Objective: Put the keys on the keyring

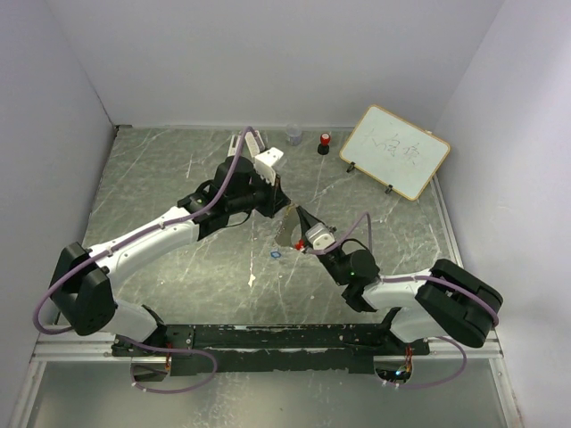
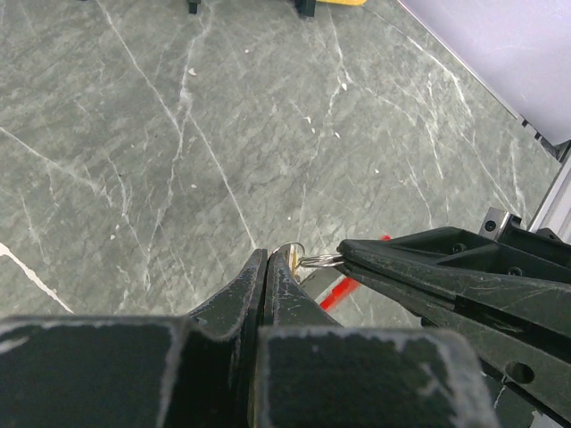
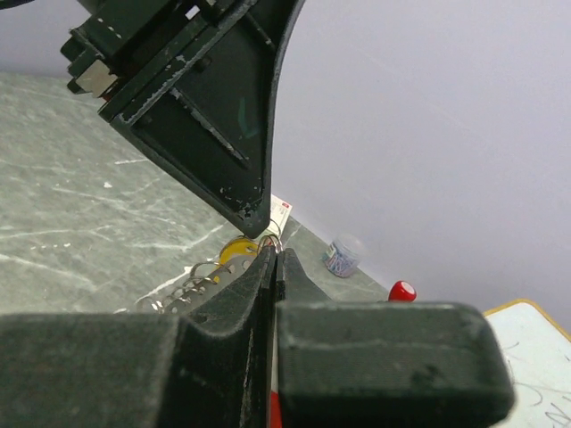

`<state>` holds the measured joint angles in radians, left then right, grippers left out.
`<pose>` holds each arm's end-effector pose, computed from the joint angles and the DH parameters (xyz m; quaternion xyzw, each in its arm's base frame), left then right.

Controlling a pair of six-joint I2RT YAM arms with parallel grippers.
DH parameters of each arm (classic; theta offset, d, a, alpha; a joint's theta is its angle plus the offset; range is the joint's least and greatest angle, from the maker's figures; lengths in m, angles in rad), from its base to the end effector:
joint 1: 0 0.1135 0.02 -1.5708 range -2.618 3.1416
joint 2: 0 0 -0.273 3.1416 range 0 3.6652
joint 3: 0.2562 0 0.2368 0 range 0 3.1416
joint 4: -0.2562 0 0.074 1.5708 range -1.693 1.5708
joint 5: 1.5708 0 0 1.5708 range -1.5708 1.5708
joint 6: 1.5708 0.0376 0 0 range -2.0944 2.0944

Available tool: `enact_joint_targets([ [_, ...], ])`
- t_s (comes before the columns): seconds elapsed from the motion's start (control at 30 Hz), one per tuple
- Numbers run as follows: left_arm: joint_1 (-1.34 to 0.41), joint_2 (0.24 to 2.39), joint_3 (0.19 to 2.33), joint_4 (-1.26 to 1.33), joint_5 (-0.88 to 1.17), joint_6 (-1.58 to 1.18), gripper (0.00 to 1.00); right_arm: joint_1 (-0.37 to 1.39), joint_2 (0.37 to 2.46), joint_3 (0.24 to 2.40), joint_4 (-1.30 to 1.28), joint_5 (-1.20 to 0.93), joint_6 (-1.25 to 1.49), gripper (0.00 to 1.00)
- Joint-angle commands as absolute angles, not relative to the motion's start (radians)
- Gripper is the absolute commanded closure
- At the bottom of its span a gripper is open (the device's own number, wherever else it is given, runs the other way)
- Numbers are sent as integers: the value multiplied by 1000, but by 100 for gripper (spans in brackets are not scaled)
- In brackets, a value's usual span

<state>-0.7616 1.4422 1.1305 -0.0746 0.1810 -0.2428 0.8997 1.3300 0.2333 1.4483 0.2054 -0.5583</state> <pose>0.2300 -0.2286 0.3293 0.2607 0.7857 -0.3333 0.4512 0.1409 0.1651 0.2404 -0.3167 0.4808 0.0807 0.8137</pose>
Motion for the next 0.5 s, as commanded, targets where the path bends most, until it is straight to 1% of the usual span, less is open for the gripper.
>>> enact_joint_targets([
  [0.0, -745, 1434, 1164, -66, 141, -228, 93, 904, 1318, 231, 1614, 269, -537, 100],
  [0.1, -744, 1410, 1157, -57, 120, -235, 93, 904, 1321, 238, 1601, 308, -514, 99],
  [0.13, -742, 1403, 1157, -54, 114, -237, 93, 905, 1323, 241, 1596, 324, -504, 94],
  [0.2, -741, 1390, 1154, -52, 101, -239, 93, 905, 1329, 239, 1598, 341, -497, 90],
  [0.27, -741, 1378, 1152, -54, 86, -242, 93, 904, 1332, 234, 1620, 364, -482, 80],
  [0.3, -741, 1373, 1152, -56, 81, -242, 93, 904, 1333, 233, 1626, 381, -478, 77],
  [0.43, -742, 1354, 1148, -56, 81, -242, 93, 904, 1316, 241, 1578, 391, -479, 74],
  [0.47, -741, 1352, 1147, -57, 81, -242, 93, 905, 1308, 249, 1546, 377, -476, 72],
])
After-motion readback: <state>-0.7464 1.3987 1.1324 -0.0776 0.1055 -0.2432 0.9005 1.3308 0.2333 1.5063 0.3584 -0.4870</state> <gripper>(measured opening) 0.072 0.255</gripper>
